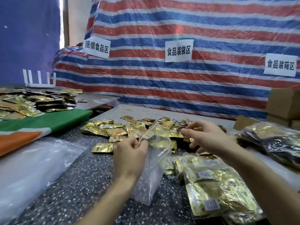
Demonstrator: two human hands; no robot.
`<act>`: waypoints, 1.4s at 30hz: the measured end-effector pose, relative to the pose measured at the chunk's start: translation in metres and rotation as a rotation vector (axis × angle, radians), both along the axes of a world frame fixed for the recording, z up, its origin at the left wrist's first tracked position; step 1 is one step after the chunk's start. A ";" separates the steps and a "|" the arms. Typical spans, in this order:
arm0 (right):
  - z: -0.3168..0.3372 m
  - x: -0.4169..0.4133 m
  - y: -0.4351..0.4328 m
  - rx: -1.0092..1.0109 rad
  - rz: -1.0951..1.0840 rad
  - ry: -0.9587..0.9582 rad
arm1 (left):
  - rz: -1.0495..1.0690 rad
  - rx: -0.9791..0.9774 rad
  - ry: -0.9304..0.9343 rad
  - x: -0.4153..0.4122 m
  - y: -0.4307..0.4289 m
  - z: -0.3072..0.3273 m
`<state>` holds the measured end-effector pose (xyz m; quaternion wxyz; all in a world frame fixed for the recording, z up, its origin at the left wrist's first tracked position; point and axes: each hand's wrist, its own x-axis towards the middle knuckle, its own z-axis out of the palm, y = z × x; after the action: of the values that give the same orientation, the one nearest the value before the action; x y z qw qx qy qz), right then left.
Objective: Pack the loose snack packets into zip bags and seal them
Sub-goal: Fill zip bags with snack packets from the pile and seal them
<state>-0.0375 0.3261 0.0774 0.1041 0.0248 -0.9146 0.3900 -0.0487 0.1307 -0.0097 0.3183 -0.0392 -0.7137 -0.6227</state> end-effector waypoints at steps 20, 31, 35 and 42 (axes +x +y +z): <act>-0.096 -0.199 -0.002 0.973 -0.087 -0.172 | 0.083 -0.133 0.016 -0.016 -0.003 -0.024; -0.051 -0.155 0.009 0.750 -0.098 -0.027 | 0.047 -0.152 -0.013 -0.011 0.000 -0.022; -0.013 -0.117 0.011 0.317 -0.125 0.104 | 0.023 -0.134 -0.023 -0.011 0.000 -0.022; 0.014 -0.028 -0.002 -0.610 0.011 0.094 | 0.013 -0.141 -0.038 -0.004 0.002 -0.013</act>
<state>-0.0651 0.3242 0.0911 0.1468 0.0156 -0.7493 0.6456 -0.0527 0.1327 -0.0230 0.3052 -0.0448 -0.7622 -0.5692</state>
